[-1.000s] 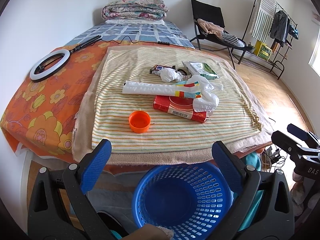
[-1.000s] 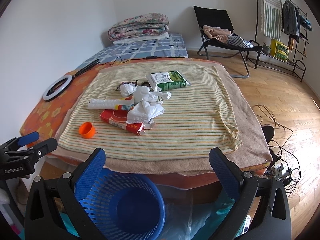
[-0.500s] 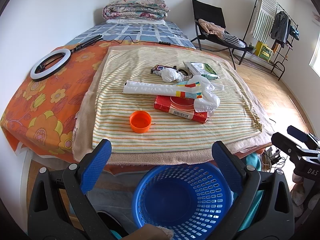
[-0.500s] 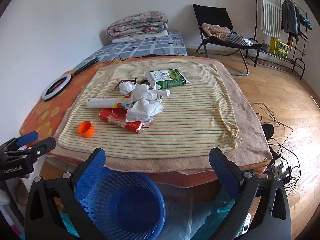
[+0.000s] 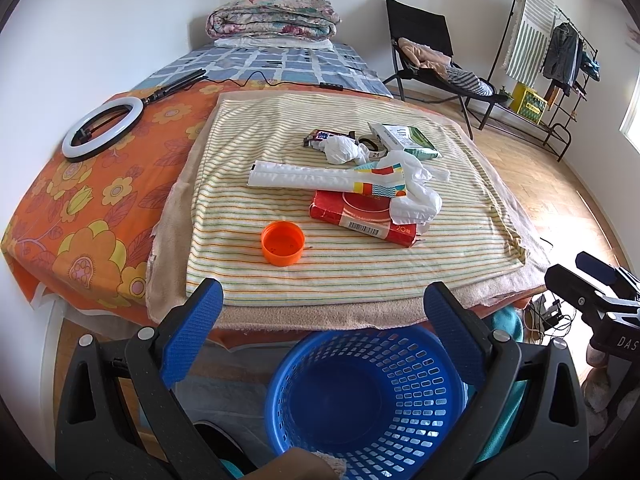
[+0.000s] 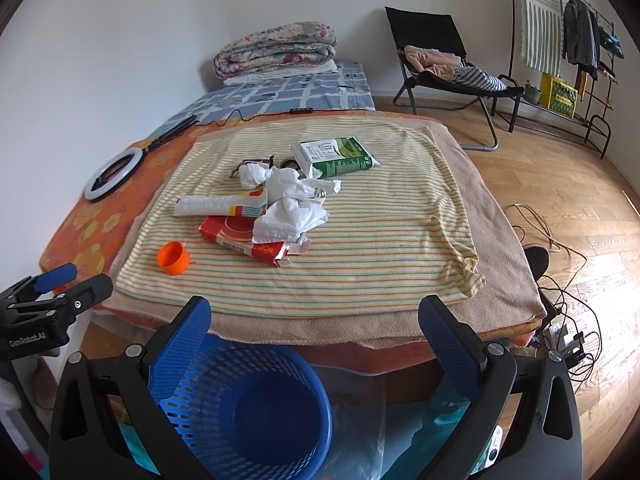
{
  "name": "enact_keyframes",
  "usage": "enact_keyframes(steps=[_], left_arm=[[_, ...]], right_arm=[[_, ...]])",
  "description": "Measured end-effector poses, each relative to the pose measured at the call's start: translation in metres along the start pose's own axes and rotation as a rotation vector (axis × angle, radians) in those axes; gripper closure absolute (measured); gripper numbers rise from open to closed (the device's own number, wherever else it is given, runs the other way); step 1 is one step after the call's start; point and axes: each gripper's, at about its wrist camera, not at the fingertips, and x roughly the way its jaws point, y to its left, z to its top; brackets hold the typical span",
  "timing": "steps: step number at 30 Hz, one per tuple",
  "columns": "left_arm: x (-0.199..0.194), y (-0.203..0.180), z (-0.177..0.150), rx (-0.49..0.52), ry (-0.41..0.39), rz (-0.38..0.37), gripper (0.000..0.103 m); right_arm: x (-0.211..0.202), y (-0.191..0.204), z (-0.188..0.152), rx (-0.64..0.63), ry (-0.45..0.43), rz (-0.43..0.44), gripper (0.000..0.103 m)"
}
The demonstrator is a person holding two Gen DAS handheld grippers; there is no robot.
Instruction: Collect trash
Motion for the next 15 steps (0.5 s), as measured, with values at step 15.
enact_keyframes(steps=[15], left_arm=[[0.0072,0.0053,-0.0050,-0.011,0.002,0.017,0.001]], right_arm=[[0.0010,-0.0004,-0.0002,0.001,0.005,0.000,0.000]])
